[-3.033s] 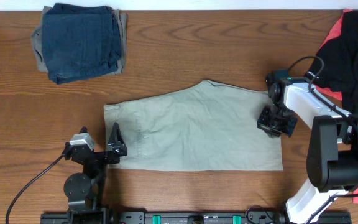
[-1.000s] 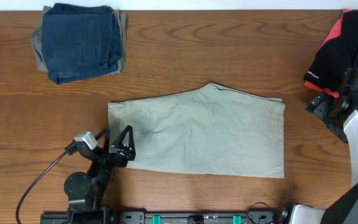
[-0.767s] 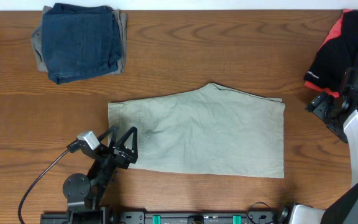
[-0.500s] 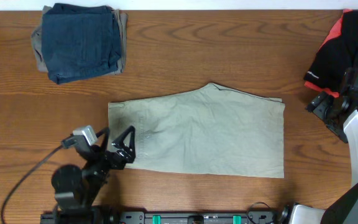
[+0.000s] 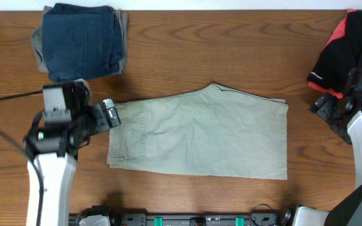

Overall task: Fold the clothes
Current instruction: 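Move the left gripper to the trousers' left edge and grasp it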

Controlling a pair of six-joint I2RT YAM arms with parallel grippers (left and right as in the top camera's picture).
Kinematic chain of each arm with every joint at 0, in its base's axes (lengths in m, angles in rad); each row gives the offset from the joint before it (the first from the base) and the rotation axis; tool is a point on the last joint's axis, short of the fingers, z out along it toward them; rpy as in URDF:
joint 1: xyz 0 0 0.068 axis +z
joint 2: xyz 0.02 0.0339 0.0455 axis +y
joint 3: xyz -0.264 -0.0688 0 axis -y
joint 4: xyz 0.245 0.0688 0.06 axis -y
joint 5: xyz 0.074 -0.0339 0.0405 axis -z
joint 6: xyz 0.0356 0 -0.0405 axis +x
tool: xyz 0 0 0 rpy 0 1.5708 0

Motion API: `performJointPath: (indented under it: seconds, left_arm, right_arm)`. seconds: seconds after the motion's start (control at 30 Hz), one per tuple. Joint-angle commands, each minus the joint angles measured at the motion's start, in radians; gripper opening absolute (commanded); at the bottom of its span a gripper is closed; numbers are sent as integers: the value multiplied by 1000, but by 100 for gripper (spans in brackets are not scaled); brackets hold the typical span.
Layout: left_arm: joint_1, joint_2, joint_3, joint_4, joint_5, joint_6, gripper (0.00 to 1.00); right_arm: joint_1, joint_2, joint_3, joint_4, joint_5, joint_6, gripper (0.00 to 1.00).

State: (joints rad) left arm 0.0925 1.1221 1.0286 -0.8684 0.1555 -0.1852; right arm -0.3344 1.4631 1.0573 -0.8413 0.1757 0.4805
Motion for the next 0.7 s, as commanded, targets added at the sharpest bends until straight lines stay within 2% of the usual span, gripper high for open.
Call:
performJointPath:
  seconds: [0.0,0.2,0.43,0.57,0.67]
  left_arm:
    - [80,147,58,-47,-36,28,98]
    - [172,370,65,-95,63,35,98]
    - [173,527,64,-57,179,127,98]
    - [173,590,63,-46,282,228,98]
    - [173,636,59,-43,282,238,98]
  right_arm:
    - [-6,-10,8,0,7,-14,99]
    - [-6,-10,8,0,7,-14,99]
    - [-6,-10,8,0,7,-14,99]
    - [-6,-10,8,0,7,-14,99]
    - [-6,-10,8,0,7,-14,99]
